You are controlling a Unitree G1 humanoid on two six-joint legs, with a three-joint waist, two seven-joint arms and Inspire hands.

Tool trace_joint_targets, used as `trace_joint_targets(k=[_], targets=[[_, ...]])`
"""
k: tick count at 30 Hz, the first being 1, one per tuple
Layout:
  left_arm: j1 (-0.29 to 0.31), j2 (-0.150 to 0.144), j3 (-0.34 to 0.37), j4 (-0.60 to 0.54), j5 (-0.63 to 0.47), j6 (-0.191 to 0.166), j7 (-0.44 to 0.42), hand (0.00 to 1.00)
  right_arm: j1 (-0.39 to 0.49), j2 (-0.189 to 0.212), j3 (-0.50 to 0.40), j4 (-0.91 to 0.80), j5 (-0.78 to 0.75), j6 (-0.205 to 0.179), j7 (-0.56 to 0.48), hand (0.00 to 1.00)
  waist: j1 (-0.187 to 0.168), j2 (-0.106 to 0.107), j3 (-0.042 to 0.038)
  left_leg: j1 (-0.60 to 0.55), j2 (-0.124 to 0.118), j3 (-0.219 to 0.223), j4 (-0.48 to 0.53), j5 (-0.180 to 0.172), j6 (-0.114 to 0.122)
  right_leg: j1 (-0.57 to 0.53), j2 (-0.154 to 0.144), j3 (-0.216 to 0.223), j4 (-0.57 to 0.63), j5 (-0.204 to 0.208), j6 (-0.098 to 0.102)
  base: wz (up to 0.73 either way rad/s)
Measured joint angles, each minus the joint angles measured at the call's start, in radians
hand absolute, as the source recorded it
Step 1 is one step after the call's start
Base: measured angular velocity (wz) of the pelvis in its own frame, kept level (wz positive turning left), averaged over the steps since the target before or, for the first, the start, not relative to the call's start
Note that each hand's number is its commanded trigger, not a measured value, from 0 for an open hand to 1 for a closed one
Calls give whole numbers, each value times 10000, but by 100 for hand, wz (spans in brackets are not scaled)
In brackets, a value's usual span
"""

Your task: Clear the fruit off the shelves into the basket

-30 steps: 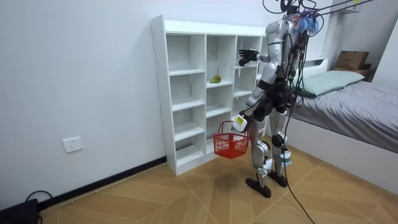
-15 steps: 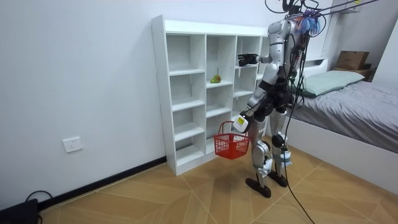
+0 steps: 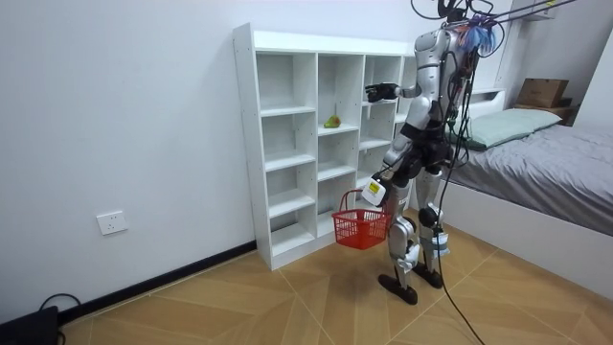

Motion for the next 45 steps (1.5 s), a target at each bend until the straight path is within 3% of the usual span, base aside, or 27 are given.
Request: trace_joint_targets(k=[33, 39, 41, 45], targets=[[-77, 48, -187, -7, -27, 53, 9, 100, -34, -6, 244, 247, 27, 6, -23, 100, 25, -84, -31, 7, -2, -91, 150, -4, -3, 118, -1, -1, 23, 2, -4, 0], [-130, 0, -210, 5, -62, 39, 31, 100, 68, 38, 286, -99, 1615, 103, 307, 100, 16, 17, 12, 7, -3, -81, 132, -5, -1, 123, -3, -32, 20, 2, -4, 0], [-136, -66, -207, 0, -63, 39, 57, 100, 267, 218, 319, -623, 2182, 166, 576, 100, -26, 116, 27, -8, -2, -79, 138, -5, -1, 102, -3, -27, 18, 3, -4, 0], [-154, -203, -178, 0, -81, 28, 64, 100, 557, 403, 412, -1208, 2403, 230, 946, 100, -13, 284, -54, 15, 1, 1, 142, -4, 0, 75, -6, 23, 14, 3, -4, -3]])
